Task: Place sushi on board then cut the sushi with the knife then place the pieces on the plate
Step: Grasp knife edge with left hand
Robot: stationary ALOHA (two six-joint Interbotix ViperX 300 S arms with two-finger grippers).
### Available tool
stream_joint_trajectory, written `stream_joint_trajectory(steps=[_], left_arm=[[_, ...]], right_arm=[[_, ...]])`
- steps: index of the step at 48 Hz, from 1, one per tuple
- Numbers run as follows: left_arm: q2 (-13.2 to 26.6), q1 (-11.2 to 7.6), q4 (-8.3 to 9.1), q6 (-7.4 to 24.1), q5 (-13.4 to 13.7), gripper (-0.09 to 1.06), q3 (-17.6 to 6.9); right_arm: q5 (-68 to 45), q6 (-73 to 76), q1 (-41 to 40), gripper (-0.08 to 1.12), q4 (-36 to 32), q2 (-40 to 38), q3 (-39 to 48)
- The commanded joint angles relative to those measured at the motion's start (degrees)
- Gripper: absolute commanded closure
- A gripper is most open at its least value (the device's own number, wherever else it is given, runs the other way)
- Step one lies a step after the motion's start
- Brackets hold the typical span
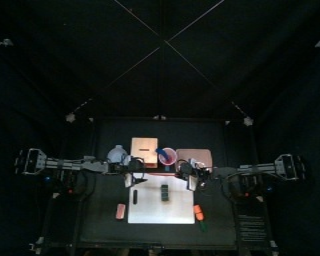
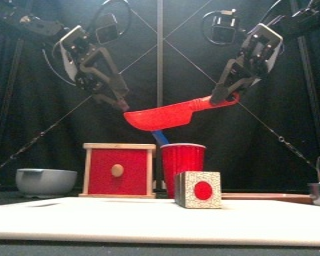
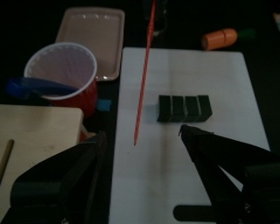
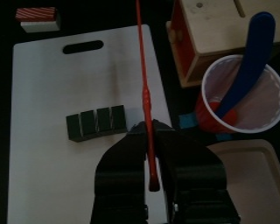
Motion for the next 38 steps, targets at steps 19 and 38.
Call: stream_joint_trajectory(steps=[19, 38], left_arm=[[8.44, 0.09, 2.11, 0.18, 0.53, -0.01, -5.62], [9.58, 0.26, 5.36, 0.18, 0.53, 0.21, -5.71]], right_arm=[[-0.79, 0.09, 2.2, 0.65, 0.18, 1.93, -2.99], [-0.79, 0.0, 2.2, 0.65, 0.18, 1.93, -2.81]])
